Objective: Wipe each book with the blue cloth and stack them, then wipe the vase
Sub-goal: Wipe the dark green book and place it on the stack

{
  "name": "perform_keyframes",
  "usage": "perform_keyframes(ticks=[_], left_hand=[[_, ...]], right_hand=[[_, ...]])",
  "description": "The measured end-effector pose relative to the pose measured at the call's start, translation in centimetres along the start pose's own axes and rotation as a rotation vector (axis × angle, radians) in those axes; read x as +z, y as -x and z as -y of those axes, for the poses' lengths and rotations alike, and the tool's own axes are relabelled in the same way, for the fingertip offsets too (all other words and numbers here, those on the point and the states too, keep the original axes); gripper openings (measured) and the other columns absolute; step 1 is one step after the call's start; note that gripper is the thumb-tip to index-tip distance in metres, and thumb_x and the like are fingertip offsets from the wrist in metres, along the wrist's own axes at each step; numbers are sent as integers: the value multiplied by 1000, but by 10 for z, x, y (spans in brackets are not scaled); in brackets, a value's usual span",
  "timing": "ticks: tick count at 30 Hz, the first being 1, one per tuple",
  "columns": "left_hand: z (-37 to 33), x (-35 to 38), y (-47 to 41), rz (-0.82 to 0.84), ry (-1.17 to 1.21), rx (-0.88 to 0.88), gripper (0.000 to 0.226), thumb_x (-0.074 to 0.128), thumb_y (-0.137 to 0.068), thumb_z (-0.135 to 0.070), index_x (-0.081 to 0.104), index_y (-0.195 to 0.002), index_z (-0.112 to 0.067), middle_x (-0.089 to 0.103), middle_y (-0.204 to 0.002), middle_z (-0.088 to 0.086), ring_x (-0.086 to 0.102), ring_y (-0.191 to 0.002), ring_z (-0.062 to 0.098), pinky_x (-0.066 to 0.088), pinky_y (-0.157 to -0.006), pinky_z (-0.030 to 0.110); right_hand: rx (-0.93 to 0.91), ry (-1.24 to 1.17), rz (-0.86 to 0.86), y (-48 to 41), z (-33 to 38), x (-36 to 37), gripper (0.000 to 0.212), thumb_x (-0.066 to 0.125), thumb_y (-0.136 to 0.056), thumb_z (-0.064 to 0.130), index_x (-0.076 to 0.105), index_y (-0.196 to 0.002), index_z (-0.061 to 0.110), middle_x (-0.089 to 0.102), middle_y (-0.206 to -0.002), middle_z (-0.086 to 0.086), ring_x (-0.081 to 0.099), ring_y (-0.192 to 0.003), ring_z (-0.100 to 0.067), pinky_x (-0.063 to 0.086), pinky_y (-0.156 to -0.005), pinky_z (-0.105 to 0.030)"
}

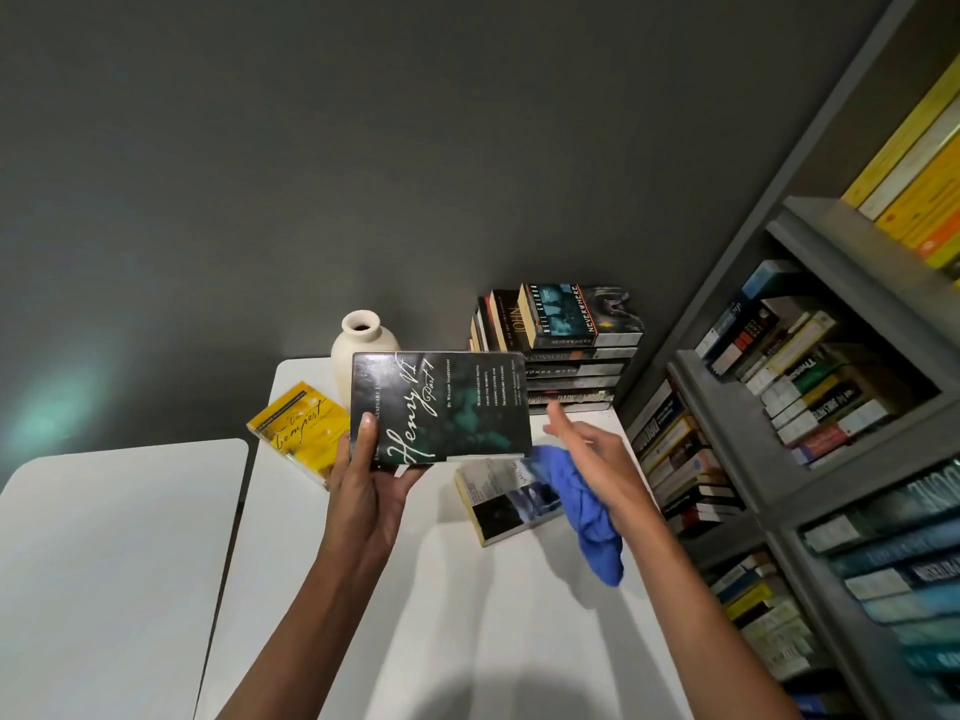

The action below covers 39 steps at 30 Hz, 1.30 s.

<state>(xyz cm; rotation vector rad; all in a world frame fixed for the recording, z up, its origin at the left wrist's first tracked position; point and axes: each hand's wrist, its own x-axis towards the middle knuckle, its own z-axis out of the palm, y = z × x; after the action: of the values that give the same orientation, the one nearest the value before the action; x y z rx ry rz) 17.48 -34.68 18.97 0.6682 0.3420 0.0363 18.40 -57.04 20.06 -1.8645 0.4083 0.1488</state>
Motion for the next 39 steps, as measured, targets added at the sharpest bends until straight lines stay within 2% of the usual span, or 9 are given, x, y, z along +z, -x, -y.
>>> perform_keyframes(ticks=[3, 6, 11, 16, 23, 28, 33, 36, 39], left_hand=[[10, 14, -10, 44, -16, -21, 42, 46, -100, -23, 46, -141, -15, 67, -126, 2, 65, -112, 18, 60, -80, 43], [25, 26, -17, 95, -104, -35, 21, 46, -101, -18, 52, -120, -24, 71, -113, -3, 67, -106, 16, 59, -82, 45], [47, 43, -38, 133, -551, -48, 13, 57, -97, -18, 46, -104, -19, 70, -98, -1, 67, -85, 9, 56, -76, 35], [69, 78, -74, 171, -803, -12, 31, 64, -93, -12, 52, -121, -4, 56, -112, 10, 63, -84, 16, 55, -68, 23], [90, 147, -125, 212, -918, 92, 32, 65, -91, -7, 59, -120, 3, 57, -79, 0, 58, -68, 11, 54, -62, 17], [105, 173, -156, 132, -1021, 154, 40, 68, -91, -13, 59, -127, 0, 64, -103, 10, 64, -89, 21, 57, -82, 33], [113, 178, -166, 90, -1145, 215, 49, 65, -93, -16, 50, -137, -1, 62, -113, 8, 60, -93, 16, 52, -74, 17], [115, 171, -170, 77, -1213, 257, 50, 66, -92, -22, 52, -137, -3, 65, -121, 12, 63, -101, 19, 50, -95, 30], [118, 162, -171, 74, -1322, 329, 53, 67, -91, -27, 52, -137, -5, 65, -104, 8, 62, -99, 22, 49, -97, 36]], right_hand=[[-8, -151, 266, -1, -6, -3, 45, 64, -82, 54, 72, -105, 17, 72, -105, 10, 64, -102, -3, 44, -92, -17], [-31, -277, 181, -10, -11, -7, 24, 69, -85, 28, 72, -100, 10, 74, -98, -5, 68, -96, -18, 51, -89, -26], [-25, -346, -10, -38, -15, -37, 11, 66, -88, 16, 70, -94, 7, 71, -101, -18, 66, -90, -22, 49, -92, -37], [-21, -257, -139, -85, -11, -77, 27, 72, -84, 27, 65, -99, 6, 70, -103, -20, 67, -94, -27, 51, -93, -44], [-124, -136, -270, -151, 21, -121, 35, 74, -82, 30, 60, -108, 12, 67, -106, -13, 65, -99, -25, 52, -93, -38], [-123, -126, -213, -182, 29, -139, 30, 73, -84, 18, 60, -109, 10, 65, -92, -4, 61, -85, -14, 48, -69, -9], [-104, -36, -101, -197, 16, -140, 31, 76, -77, 4, 67, -107, 6, 69, -93, -6, 64, -88, -17, 51, -90, -33], [-152, 133, -122, -201, 8, -140, 28, 77, -78, 13, 68, -103, 20, 61, -85, 1, 59, -83, -16, 49, -88, -35], [-144, 324, -131, -203, 4, -141, 35, 77, -79, 20, 67, -113, 18, 51, -94, -4, 57, -92, -20, 44, -86, -30]])
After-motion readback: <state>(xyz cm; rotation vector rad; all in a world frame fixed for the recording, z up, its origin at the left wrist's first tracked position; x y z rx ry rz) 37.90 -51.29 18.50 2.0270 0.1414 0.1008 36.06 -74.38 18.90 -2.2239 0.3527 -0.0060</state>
